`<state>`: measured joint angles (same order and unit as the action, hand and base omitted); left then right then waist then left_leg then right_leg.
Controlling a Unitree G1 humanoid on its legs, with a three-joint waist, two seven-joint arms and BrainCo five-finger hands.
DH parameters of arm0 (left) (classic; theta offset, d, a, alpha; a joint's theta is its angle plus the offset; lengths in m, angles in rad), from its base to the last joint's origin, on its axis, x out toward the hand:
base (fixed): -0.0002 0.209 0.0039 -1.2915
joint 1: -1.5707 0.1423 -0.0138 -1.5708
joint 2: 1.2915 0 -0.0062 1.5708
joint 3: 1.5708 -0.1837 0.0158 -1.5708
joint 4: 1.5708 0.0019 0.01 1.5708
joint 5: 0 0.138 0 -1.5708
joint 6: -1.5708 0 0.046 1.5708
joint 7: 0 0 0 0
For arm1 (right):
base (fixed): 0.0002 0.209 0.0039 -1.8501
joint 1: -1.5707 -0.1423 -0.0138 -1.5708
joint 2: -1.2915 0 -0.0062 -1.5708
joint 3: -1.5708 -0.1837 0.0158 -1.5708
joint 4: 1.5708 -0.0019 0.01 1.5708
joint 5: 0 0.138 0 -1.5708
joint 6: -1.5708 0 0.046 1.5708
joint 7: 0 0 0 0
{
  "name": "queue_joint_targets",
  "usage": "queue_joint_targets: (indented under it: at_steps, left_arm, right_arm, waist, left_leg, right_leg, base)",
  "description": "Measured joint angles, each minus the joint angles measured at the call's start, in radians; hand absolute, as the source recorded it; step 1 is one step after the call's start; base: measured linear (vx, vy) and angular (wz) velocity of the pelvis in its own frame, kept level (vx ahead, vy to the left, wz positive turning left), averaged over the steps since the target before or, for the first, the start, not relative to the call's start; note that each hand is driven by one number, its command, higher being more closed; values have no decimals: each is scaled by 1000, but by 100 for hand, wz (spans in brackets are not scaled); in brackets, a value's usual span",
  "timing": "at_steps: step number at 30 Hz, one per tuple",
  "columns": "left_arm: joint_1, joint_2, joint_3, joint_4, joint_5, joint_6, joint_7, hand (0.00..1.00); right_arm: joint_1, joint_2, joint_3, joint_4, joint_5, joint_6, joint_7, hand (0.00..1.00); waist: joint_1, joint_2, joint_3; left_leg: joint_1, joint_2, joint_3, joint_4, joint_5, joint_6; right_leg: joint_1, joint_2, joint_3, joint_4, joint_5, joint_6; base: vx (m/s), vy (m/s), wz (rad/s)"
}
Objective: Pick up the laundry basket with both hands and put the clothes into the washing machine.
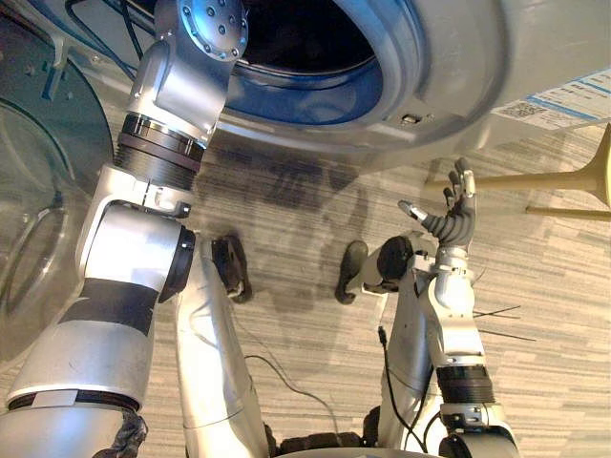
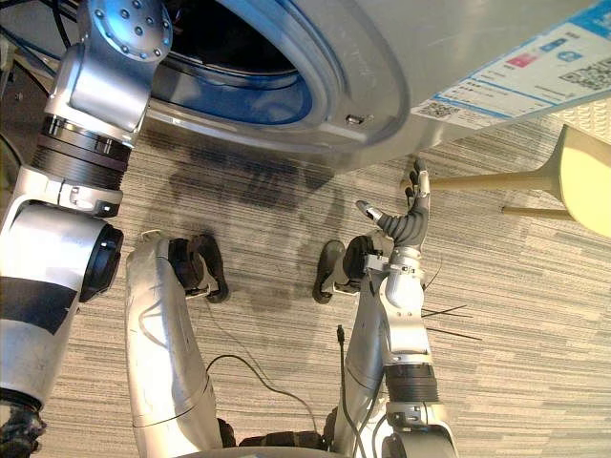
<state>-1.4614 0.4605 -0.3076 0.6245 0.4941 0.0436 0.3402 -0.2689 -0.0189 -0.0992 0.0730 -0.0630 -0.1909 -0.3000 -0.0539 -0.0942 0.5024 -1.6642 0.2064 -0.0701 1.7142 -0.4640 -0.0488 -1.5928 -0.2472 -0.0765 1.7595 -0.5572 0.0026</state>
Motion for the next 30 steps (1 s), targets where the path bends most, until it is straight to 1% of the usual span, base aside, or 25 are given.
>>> queue_joint_targets:
  at_steps: [2, 3, 5, 7, 8, 10, 13, 14, 15, 16, 17, 18, 20, 21, 22, 23, 25, 26, 27, 29, 30]
  left_arm:
    - [0, 1, -27, 54, 86, 13, -72, 0]
    - [1, 5, -41, 61, 111, 14, -93, 0]
    - [2, 16, -84, 79, 181, 11, -169, 0]
    - [4, 16, -85, 79, 185, 5, -193, 0]
    - [4, 18, -85, 79, 166, -6, -197, 0]
    - [4, 20, -84, 79, 137, -11, -197, 0]
    - [8, 19, -66, 79, 85, -12, -177, 0]
    - [31, 14, -24, 63, 51, -11, -153, 0]
    - [49, 12, -4, 44, 31, -11, -134, 0]
    - [90, 5, 38, 0, 5, -11, -108, 0]
    - [143, -12, 90, -50, -26, -11, -71, 0]
    - [173, -22, 119, -74, -34, -11, -57, 0]
    - [292, -66, 198, -152, -112, -12, 1, 0]
    - [358, -95, 236, -186, -138, -13, 19, 0]
    - [457, -139, 269, -221, -179, -18, 43, 0]
    - [512, -169, 281, -239, -203, -27, 55, 0]
    - [728, -269, 316, -276, -267, -53, 82, 0]
    - [835, -323, 318, -277, -298, -55, 80, 0]
    - [887, -347, 319, -280, -313, -56, 79, 0]
    - [1077, -410, 315, -281, -351, -66, 70, 0]
    - [1114, -422, 314, -282, -359, -69, 60, 0]
  right_arm:
    - [0, -4, 2, 0, 14, 0, 18, 0]
    - [0, -6, 4, 0, 14, 1, 22, 0]
    - [1, -12, 12, 0, 23, 1, 45, 0]
    - [1, -29, 30, 0, 37, 1, 59, 0]
    - [1, -33, 36, 0, 53, 1, 67, 0]
    - [1, -40, 41, 1, 61, 1, 69, 0]
    - [1, -40, 37, 17, 66, -2, 71, 0]
    - [-5, -35, 36, 30, 65, -3, 70, 0]
    - [-5, -30, 34, 35, 64, -3, 67, 0]
    - [-3, -19, 26, 45, 64, -3, 63, 0]
    - [0, -9, 17, 61, 57, -2, 58, 0]
    - [1, -5, 15, 70, 53, 0, 55, 0]
    - [21, 6, 17, 94, 42, 5, 42, 0]
    - [34, 14, 16, 106, 41, 7, 40, 0]
    - [60, 21, 17, 110, 35, 15, 38, 0]
    - [74, 24, 17, 110, 31, 19, 36, 0]
    - [123, 37, 17, 113, 23, 25, 23, 0]
    - [148, 38, 16, 119, 12, 31, 19, 0]
    - [159, 38, 17, 120, 11, 39, 19, 0]
    - [184, 40, 18, 150, 2, 49, 20, 0]
    - [193, 39, 17, 153, -1, 52, 21, 0]
  waist:
    - [2, 0, 0]
    - [2, 0, 0]
    - [4, 0, 0]
    - [5, 0, 0]
    - [6, -1, -1]
    - [9, -1, -1]
    - [13, -2, -2]
    - [14, -2, -2]
    - [14, -2, -2]
    - [14, -2, -2]
    - [16, -2, -2]
    - [16, -2, -2]
    - [22, 0, -3]
    - [26, 0, -3]
    - [36, 5, -9]
    - [41, 7, -20]
    - [58, 7, -68]
    - [69, 7, -87]
    - [74, 7, -95]
    - [87, 8, -124]
    - [90, 8, -134]
  left_leg:
    - [0, 1, 3, 0, -1, 2]
    - [1, 2, 4, 0, -1, 2]
    - [4, 3, 6, -1, -2, 3]
    - [6, 3, 8, -1, -2, 4]
    - [10, 3, 11, -4, -2, 4]
    - [16, 4, 16, -10, -2, 4]
    - [24, 7, 18, -26, 0, 2]
    - [33, 8, 15, -39, 1, 1]
    - [39, 8, 14, -47, 2, -1]
    - [52, 7, 15, -65, 4, -5]
    - [71, 6, 16, -84, 6, -8]
    - [81, 6, 16, -95, 7, -10]
    - [132, 4, 15, -145, 14, -21]
    - [163, 3, 15, -172, 17, -25]
    - [207, 4, 15, -211, 22, -31]
    - [226, 4, 15, -235, 26, -35]
    - [296, 5, 16, -326, 43, -48]
    - [348, 4, 17, -383, 55, -55]
    - [376, 2, 16, -413, 63, -59]
    - [495, -1, 19, -531, 91, -75]
    - [522, -3, 21, -561, 100, -76]
  right_leg:
    - [-1, 0, 2, -1, 0, 0]
    - [-1, 0, 3, -1, 0, 0]
    - [-1, 1, 5, -2, 0, 0]
    - [-1, 1, 8, -2, 0, 0]
    - [-1, 2, 11, -3, 0, 0]
    - [1, 1, 14, -6, 0, 0]
    - [7, 4, 11, -21, 2, -1]
    - [20, 6, 2, -34, 2, -1]
    - [27, 6, -1, -41, 2, -2]
    - [40, 6, -7, -57, 2, -2]
    - [60, 6, -12, -75, 2, -2]
    - [71, 6, -15, -84, 2, -2]
    - [126, 6, -32, -130, 3, -3]
    - [160, 7, -41, -156, 3, -3]
    - [206, 9, -55, -193, 4, -5]
    - [226, 11, -61, -215, 5, -8]
    - [300, 18, -89, -301, 13, -20]
    - [355, 19, -107, -351, 18, -22]
    - [385, 18, -116, -377, 21, -26]
    - [509, 20, -150, -483, 35, -32]
    - [536, 21, -157, -509, 40, -32]
  base:
    - [40, 1, 0]
    - [33, -1, -1]
    - [17, -2, -1]
    - [33, -7, -1]
    - [0, 0, 0]
    - [16, -6, 0]
    - [26, -10, -1]
    - [51, -15, -1]
    - [71, -19, 1]
    - [71, -18, 4]
    - [76, -18, 5]
    - [101, -25, 6]
    - [97, -30, 8]
    - [89, -48, 10]
    - [88, -56, 8]
    - [94, -68, 8]
    - [112, -80, 12]
    - [130, -89, 18]
    - [166, -105, 23]
    - [133, -82, 22]
    - [127, -92, 25]
